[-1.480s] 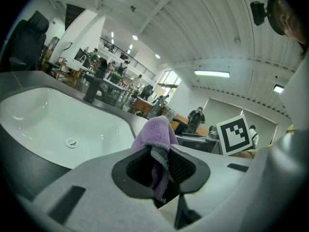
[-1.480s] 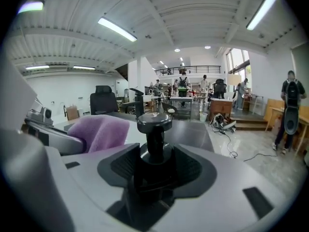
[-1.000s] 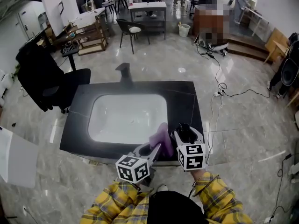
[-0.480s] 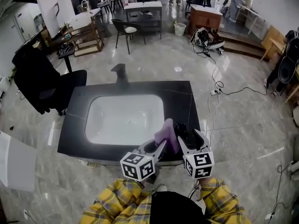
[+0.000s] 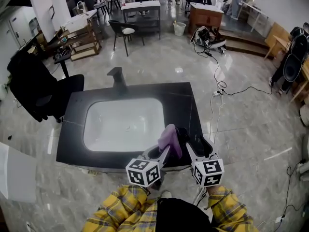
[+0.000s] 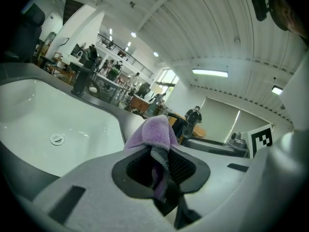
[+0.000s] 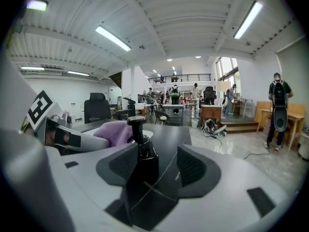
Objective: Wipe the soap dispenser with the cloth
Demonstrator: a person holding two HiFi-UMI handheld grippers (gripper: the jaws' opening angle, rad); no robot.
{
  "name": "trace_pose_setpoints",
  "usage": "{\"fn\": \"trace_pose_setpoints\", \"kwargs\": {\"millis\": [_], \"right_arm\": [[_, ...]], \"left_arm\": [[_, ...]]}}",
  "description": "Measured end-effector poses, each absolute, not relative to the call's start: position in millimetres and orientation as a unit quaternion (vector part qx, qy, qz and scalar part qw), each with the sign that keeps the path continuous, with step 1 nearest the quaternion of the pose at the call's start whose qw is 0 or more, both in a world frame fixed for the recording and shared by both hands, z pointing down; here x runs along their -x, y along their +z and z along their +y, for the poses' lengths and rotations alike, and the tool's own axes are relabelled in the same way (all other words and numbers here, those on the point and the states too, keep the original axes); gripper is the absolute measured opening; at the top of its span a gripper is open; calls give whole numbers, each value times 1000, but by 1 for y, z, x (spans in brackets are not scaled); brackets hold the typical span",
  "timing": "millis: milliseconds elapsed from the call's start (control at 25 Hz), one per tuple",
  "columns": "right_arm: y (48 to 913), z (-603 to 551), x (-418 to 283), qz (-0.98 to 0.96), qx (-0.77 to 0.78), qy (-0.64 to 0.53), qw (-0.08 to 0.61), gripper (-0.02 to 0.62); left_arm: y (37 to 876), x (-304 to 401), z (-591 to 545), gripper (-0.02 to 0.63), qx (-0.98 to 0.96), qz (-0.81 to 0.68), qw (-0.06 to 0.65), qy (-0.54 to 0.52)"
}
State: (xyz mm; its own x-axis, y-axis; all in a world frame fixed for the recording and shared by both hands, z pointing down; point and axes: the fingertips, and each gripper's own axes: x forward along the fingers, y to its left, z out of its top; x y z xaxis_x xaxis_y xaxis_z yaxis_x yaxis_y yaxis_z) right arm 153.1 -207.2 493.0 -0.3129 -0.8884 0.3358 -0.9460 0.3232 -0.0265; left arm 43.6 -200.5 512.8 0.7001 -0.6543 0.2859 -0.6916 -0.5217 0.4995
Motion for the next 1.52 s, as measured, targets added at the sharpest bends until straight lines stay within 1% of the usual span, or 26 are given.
{"fn": "trace_pose_setpoints", "kwargs": {"millis": [240, 800, 960, 1200, 1280, 1440, 1520], "right_arm": [[498, -203, -154, -803, -570, 117, 130, 232], [499, -199, -148, -821, -542, 118, 135, 232], [496, -207, -139, -844, -508, 100, 139, 232], [489, -218, -111, -901, -400, 70, 154, 232], [489, -221, -103, -917, -356, 60, 170, 232], [496, -228, -94, -933, -265, 22, 241, 233], [498, -227, -90, -939, -220, 15, 263, 235]], "left_arm": [[526, -40, -201, 64, -867, -393, 304, 42], [526, -31, -194, 64, -870, -402, 276, 70], [511, -19, -190, 64, -864, -408, 293, 27], [492, 2, -186, 64, -865, -419, 275, 6], [489, 8, -184, 64, -864, -423, 272, 3], [484, 21, -182, 64, -862, -428, 272, -5], [484, 25, -180, 64, -861, -429, 272, -8]]}}
